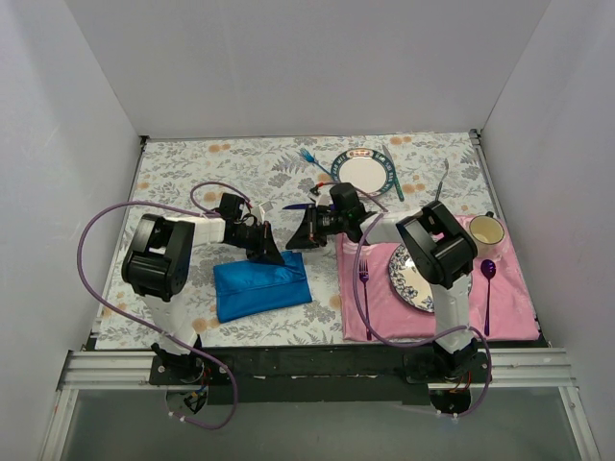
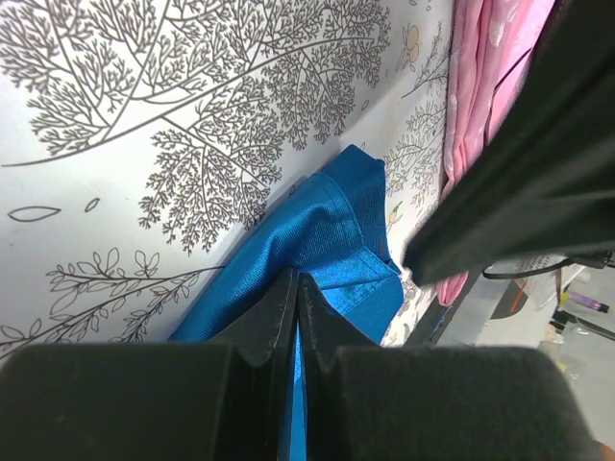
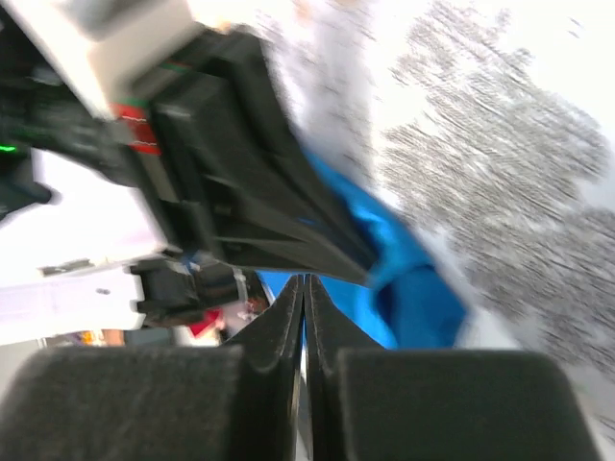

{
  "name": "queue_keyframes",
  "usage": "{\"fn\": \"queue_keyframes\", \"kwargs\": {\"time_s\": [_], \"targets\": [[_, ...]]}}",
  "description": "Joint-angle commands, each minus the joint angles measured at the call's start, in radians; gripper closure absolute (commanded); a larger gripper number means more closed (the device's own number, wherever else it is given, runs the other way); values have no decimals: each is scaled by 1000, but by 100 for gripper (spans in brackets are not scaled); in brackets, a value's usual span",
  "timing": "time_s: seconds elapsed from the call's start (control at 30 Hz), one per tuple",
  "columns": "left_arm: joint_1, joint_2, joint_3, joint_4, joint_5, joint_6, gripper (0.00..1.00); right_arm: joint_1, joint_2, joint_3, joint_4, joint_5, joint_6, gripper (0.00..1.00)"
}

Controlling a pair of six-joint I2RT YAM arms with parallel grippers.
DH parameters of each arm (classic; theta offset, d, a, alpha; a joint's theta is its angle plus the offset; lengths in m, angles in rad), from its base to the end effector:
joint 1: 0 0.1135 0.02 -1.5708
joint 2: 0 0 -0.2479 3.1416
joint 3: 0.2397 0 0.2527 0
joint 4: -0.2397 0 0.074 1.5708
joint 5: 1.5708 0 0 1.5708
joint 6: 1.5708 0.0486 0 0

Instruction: Fold the napkin into a case and place the utensils inside

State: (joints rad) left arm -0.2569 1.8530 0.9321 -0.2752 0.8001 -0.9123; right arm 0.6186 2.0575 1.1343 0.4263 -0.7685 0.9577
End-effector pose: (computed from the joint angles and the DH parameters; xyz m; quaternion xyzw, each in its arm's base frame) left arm 0.3053 -0.1163 0.0921 0.2226 -0.8801 0.4138 0.0681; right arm 0.3288 0.2755 0.1211 -0.0546 0.8175 0.5634 0.1060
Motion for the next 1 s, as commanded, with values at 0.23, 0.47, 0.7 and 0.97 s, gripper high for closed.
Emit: {"fn": "queue_keyframes", "kwargs": {"time_s": [0.23, 0.47, 0.7, 0.97], "targets": [[-15, -72, -70, 11, -124, 85, 97, -11, -25, 105, -317, 14, -281, 68], [-25, -67, -64, 14, -136, 85, 96, 13, 9, 146, -383, 15, -336, 62], [-33, -60, -58, 16, -144, 84, 96, 26, 35, 168, -403, 17, -362, 63], [-39, -58, -52, 16, -145, 79, 95, 33, 62, 177, -425, 15, -393, 64]]}}
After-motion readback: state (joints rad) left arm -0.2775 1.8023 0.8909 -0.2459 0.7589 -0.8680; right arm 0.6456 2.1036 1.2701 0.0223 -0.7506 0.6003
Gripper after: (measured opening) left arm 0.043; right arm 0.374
